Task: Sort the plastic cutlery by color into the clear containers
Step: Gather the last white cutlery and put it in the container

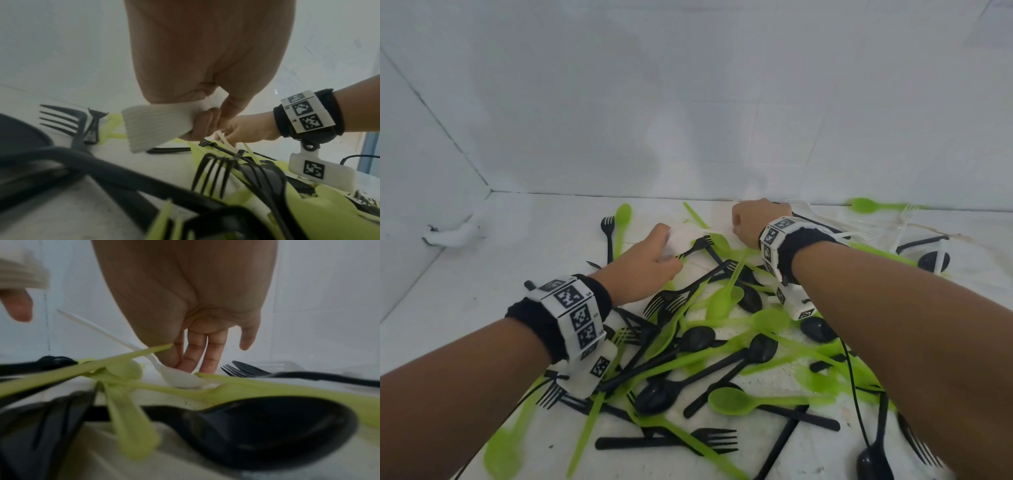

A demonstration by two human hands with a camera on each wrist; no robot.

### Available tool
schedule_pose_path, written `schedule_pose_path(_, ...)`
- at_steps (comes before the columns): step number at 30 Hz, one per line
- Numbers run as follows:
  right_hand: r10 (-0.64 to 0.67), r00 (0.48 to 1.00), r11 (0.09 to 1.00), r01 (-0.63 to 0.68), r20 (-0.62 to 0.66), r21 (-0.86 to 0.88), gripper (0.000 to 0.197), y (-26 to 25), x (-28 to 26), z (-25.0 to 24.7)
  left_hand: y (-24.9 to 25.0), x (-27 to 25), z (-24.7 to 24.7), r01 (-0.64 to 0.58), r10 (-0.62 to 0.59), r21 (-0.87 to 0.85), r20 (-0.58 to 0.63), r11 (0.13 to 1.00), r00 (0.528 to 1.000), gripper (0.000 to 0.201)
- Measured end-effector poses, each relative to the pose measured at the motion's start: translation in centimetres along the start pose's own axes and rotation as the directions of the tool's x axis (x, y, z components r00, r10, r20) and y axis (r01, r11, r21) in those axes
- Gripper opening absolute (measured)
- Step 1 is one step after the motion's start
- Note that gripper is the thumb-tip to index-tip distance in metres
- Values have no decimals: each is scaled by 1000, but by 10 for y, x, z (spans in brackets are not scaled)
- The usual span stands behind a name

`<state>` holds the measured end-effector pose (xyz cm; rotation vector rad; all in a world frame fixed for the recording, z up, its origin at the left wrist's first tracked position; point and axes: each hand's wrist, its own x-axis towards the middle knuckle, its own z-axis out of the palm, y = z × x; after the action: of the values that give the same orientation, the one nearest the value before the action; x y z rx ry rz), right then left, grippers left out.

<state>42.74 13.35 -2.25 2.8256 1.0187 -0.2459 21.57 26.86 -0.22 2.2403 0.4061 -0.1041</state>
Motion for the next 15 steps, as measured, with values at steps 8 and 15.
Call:
schedule_pose_path(8, -130, 989, 961, 108, 74, 257, 33, -6, -14, -4, -12, 1, -3, 124, -125, -68, -14, 990, 992, 30)
schedule_pose_path(15, -192, 978, 955, 167, 82, 245, 53, -11, -23, -2, -11, -4, -6, 39, -46, -244, -21, 969, 999, 20)
